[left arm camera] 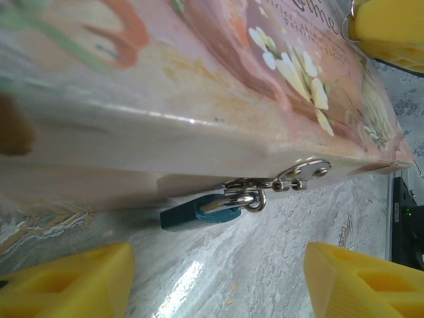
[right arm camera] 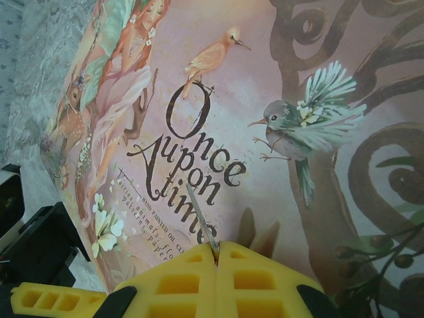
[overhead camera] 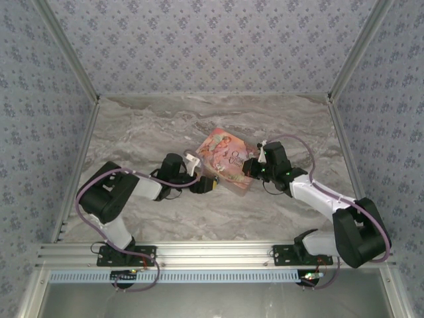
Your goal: Unlock the padlock with the key
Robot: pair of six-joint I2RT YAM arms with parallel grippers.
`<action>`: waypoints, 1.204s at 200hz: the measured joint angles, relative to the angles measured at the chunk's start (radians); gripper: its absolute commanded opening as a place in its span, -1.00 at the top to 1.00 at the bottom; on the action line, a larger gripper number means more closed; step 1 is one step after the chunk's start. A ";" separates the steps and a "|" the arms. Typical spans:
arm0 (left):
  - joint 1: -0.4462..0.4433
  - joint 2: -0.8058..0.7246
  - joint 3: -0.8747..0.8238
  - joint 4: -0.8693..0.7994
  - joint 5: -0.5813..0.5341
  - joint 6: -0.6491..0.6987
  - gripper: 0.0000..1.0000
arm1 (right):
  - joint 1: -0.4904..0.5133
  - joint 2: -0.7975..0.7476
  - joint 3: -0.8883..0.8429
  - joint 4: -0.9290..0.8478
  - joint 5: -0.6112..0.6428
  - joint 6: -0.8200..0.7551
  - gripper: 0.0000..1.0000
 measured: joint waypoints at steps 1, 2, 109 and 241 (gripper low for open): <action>0.000 0.001 0.000 0.001 0.000 0.000 -0.37 | 0.000 0.000 0.000 0.000 0.000 0.000 1.00; 0.000 0.002 0.000 0.001 0.000 0.000 -0.37 | 0.000 0.000 0.000 0.001 0.000 0.000 1.00; -0.060 0.061 0.060 0.036 -0.006 0.000 -0.24 | 0.000 0.002 0.002 0.002 0.000 0.000 1.00; -0.104 0.065 0.099 0.002 -0.111 -0.059 0.24 | 0.000 0.002 0.002 0.002 0.004 0.000 1.00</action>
